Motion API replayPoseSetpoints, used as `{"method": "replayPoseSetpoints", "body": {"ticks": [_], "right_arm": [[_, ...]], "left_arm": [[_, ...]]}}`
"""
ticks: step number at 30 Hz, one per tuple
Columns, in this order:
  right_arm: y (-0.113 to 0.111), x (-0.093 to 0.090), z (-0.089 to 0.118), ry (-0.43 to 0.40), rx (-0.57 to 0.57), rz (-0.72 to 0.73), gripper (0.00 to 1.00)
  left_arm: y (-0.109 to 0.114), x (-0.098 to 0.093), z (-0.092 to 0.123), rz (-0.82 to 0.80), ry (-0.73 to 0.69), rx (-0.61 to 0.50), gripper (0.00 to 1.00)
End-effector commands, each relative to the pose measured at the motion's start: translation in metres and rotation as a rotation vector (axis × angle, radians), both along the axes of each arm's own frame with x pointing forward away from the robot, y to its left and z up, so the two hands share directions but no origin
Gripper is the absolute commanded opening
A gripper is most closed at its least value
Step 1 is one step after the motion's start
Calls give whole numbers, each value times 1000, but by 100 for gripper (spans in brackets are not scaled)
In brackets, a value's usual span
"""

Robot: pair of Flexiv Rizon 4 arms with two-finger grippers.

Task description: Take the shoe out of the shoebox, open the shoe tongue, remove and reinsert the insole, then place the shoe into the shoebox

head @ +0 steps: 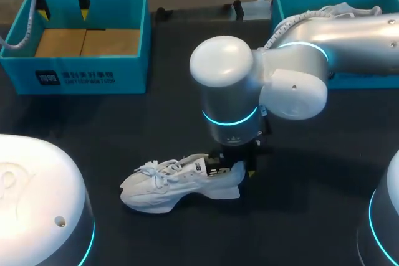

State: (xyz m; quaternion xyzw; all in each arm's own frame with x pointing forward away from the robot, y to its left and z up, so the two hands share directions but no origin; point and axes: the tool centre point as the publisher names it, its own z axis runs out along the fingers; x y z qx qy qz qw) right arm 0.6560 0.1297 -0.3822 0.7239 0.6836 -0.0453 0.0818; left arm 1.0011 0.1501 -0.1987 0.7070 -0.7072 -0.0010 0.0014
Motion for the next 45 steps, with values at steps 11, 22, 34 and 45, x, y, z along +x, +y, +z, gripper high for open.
{"method": "replayPoseSetpoints", "body": {"ticks": [11,22,34,45], "right_arm": [[9,1,-3,4,-5,4,38],[10,-5,7,11,21,-8,67],[-2,-2,53,23,197,59,100],[-19,5,90,13,559,416,100]], "left_arm": [[0,-1,0,0,-1,0,100],[0,-1,0,0,-1,0,100],[0,-1,0,0,-1,0,100],[0,-1,0,0,-1,0,100]]}}
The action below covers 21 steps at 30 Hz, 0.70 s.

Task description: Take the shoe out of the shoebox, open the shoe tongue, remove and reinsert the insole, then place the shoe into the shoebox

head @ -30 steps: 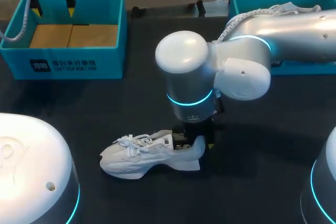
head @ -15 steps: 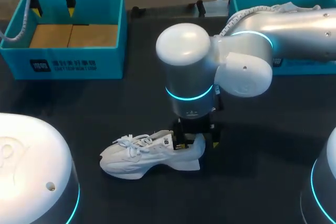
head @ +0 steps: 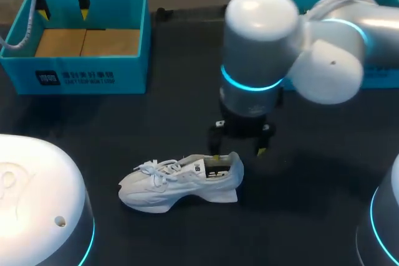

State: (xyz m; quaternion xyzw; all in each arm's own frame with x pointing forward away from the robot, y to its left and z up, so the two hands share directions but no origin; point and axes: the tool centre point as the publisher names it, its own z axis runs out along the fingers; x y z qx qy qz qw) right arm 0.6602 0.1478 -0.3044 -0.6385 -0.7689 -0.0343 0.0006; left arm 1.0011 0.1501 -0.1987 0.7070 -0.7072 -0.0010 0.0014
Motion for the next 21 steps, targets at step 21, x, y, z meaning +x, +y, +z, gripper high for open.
{"method": "replayPoseSetpoints", "body": {"ticks": [21], "right_arm": [[-80,2,13,-264,835,719,100]], "left_arm": [[0,-1,0,0,-1,0,100]]}}
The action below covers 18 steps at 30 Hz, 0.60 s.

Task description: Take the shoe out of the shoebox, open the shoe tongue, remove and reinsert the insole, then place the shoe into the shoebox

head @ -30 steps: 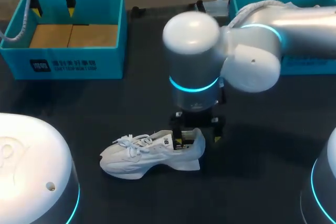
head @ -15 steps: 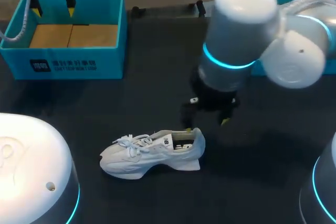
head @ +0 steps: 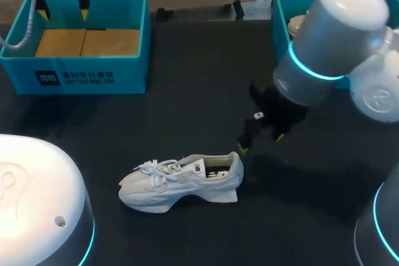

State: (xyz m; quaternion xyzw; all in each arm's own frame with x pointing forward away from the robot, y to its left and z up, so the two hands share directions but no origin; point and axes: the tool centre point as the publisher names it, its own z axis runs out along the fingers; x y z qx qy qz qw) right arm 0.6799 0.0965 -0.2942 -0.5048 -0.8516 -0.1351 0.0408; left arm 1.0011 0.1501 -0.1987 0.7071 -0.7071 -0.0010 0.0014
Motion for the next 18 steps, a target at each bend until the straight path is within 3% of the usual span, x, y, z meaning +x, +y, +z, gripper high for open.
{"method": "replayPoseSetpoints", "body": {"ticks": [1,2,13,14,18], "right_arm": [[-31,-21,1,-141,731,493,100],[-36,-22,-1,-127,833,564,100],[-36,-22,-1,-127,833,564,100],[-32,-22,-2,-144,790,597,100],[-36,-22,-14,-230,832,700,100]], "left_arm": [[0,-1,0,0,-1,0,100],[0,-1,0,0,-1,0,100],[0,-1,0,0,-1,0,100],[0,-1,0,0,-1,0,100],[0,-1,0,0,-1,0,100]]}}
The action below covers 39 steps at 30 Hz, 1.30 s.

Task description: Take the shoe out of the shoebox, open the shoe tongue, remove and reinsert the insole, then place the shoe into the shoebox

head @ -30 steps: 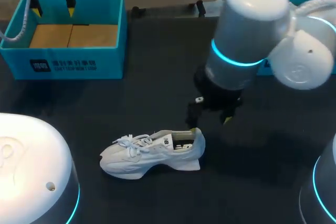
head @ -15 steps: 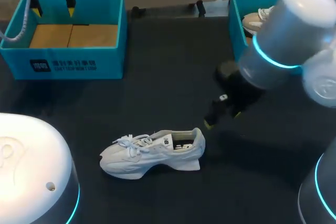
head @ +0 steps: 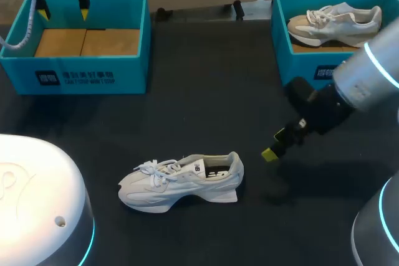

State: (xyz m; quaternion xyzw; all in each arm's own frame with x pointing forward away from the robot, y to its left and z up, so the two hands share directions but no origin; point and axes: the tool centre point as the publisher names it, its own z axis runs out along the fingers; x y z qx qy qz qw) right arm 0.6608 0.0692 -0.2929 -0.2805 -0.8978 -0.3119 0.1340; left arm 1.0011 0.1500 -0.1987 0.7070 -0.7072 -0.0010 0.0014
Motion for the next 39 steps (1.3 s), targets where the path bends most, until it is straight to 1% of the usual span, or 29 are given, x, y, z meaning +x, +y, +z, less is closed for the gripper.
{"method": "replayPoseSetpoints", "body": {"ticks": [1,3,4,7,8,11,22,23,24,25,26,28,32,34,39], "right_arm": [[-10,-4,-18,-122,463,276,100],[-12,-6,-25,-170,468,306,100],[-13,-7,-28,-199,489,320,100],[-15,-8,-38,-272,509,299,100],[-17,-9,-42,-308,538,278,100],[-22,-8,-49,-352,526,233,100],[-24,-8,-49,-357,519,226,100],[-25,-8,-49,-365,545,230,100],[-26,-7,-50,-377,540,214,100],[-25,-7,-53,-389,509,202,100],[-25,-7,-54,-391,507,201,100],[-21,-9,-60,-429,511,190,100],[-14,-11,-66,-471,491,174,100],[-13,-11,-68,-490,521,158,100],[-13,-12,-69,-489,525,157,100]], "left_arm": [[0,-1,0,0,-1,0,100],[0,-1,0,0,-1,0,100],[0,-1,0,0,-1,0,100],[0,-1,0,0,-1,0,100],[0,-1,0,0,-1,0,100],[0,-1,0,0,-1,0,100],[0,-1,0,0,-1,0,100],[0,-1,0,0,-1,0,100],[0,-1,0,0,-1,0,100],[0,-1,0,0,-1,0,100],[0,-1,0,0,-1,0,100],[0,-1,0,0,-1,0,100],[0,-1,0,0,-1,0,100],[0,-1,0,0,-1,0,100],[0,-1,0,0,-1,0,100]]}}
